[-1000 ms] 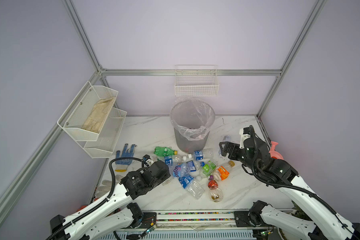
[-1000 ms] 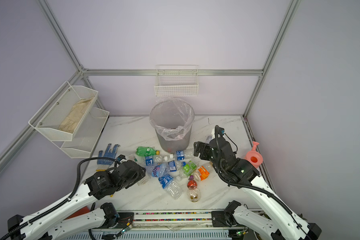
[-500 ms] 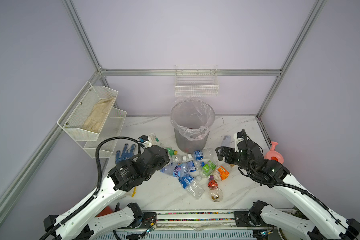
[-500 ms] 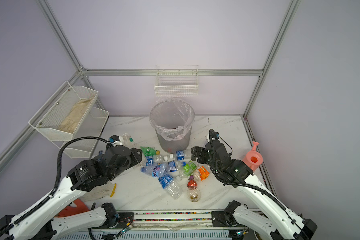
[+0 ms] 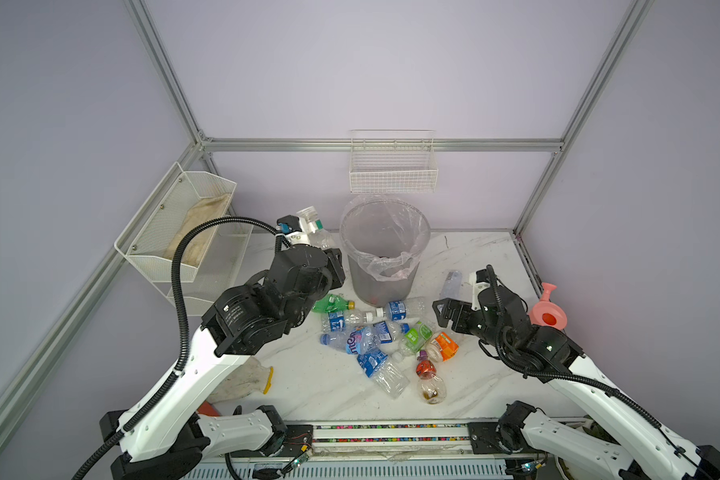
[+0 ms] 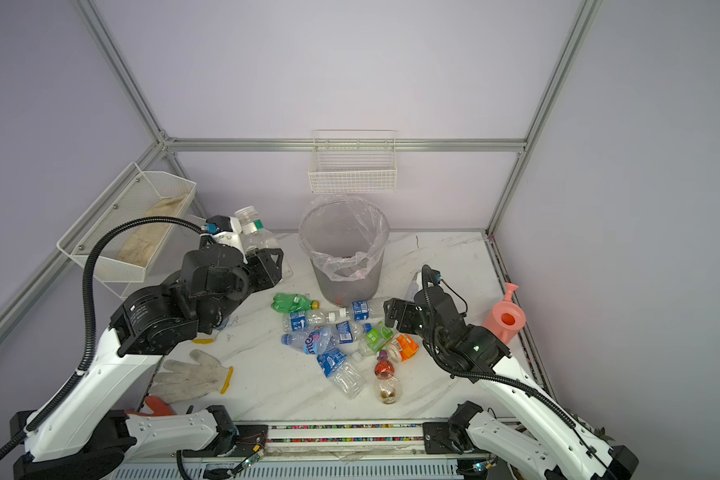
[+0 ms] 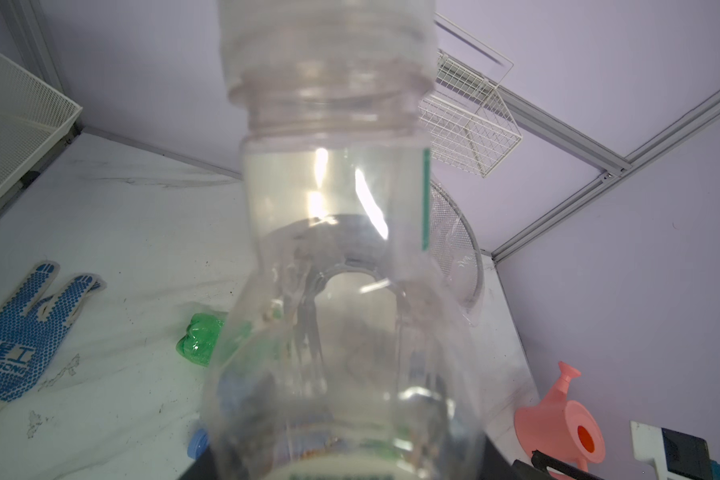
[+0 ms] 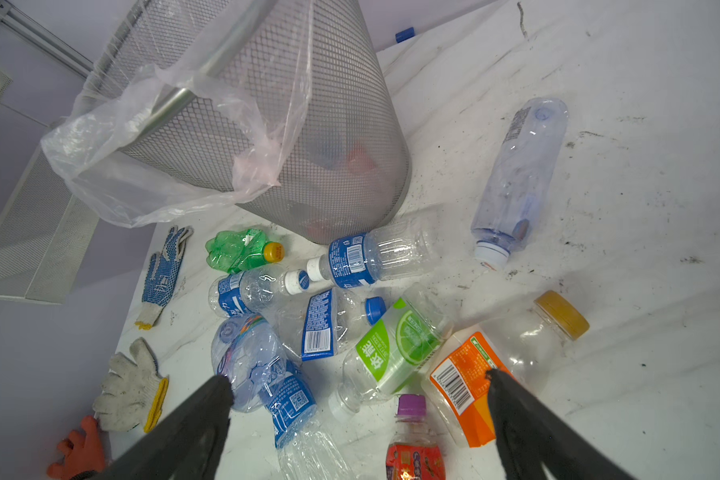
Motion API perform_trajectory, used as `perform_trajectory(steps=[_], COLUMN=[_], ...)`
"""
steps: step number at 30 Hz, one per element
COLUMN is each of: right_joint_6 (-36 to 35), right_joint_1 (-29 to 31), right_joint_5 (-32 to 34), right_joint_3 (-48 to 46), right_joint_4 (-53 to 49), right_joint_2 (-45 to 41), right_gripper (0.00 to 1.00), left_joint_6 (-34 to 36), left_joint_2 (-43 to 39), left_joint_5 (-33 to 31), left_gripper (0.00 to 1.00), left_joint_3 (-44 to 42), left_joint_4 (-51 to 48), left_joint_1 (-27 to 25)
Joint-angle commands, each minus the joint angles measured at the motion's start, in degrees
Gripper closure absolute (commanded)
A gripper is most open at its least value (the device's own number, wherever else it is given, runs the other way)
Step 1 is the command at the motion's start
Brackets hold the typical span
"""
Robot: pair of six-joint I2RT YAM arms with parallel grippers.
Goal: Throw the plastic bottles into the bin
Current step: 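Lift the green-labelled bottle with the left gripper and carry it over the bin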
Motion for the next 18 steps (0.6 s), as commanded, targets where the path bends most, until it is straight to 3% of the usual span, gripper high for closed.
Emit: perform_trajectory(steps=[1, 18], right_joint_6=[0.92, 1.06], right_joint_1=[0.02, 0.03], right_joint_5=[-0.12, -0.02], right_joint_3=[-0.59, -1.4], right_joint_4=[0.0, -0.7], right_joint_2=[-1.06, -2.58], right_gripper=[0.03, 0.03], left_joint_6=[6.9, 12.65], left_joint_2=[1.29, 9.25], left_joint_5=[-1.32, -0.51], left_gripper=[0.69, 0.69], left_joint_3=[7.36, 18.06], left_joint_4=[3.89, 6.6], left_joint_1=[-0.18, -0.25])
